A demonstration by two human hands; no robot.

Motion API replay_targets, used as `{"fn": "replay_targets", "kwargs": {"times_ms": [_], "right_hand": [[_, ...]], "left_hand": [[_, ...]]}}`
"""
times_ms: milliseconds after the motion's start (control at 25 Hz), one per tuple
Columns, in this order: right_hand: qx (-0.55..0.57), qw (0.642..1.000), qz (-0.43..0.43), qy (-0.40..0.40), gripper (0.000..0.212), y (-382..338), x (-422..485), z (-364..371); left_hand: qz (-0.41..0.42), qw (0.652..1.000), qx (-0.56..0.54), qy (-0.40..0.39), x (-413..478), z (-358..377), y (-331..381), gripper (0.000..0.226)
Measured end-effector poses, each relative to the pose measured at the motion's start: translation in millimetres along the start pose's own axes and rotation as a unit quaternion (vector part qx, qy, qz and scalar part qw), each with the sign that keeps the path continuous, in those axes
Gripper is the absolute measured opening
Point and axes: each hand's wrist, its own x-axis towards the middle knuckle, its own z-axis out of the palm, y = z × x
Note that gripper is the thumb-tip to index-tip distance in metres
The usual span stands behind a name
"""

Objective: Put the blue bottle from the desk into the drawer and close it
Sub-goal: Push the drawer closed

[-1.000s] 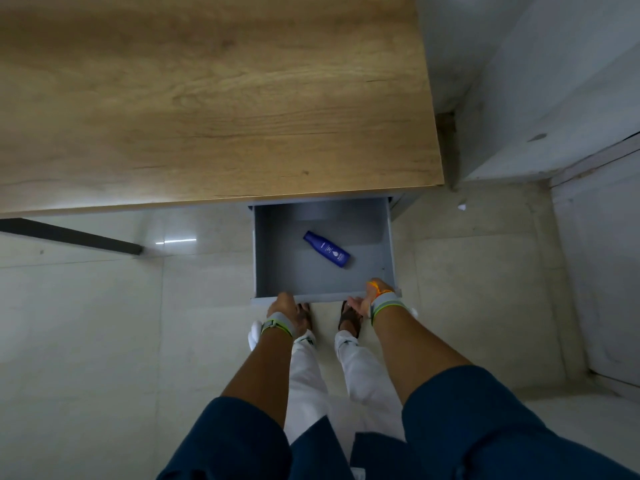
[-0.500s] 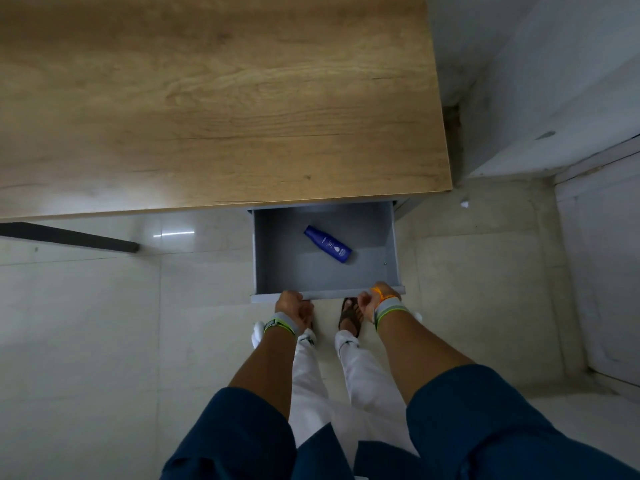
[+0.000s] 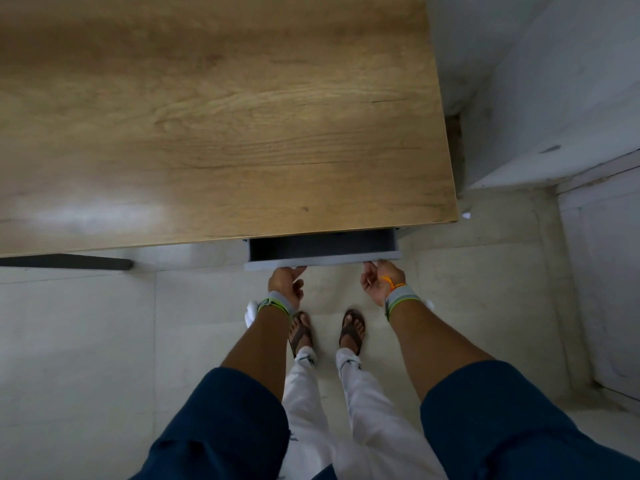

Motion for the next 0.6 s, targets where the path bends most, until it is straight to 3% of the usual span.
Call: {"fn": "replay_targets", "kwargs": {"times_ms": [360, 600], "right_hand": [[-0.018, 0.999, -0.032, -0.034, 0.016, -29, 11, 29], [0.04, 0.999, -0.026, -0.015, 0.031, -34, 16, 29]], "left_hand": [[0.02, 0.999, -0.014, -0.023, 13, 23, 41, 0.022], [0.037, 0.998, -0.057, -0.012, 9, 27, 38, 0.031]]}}
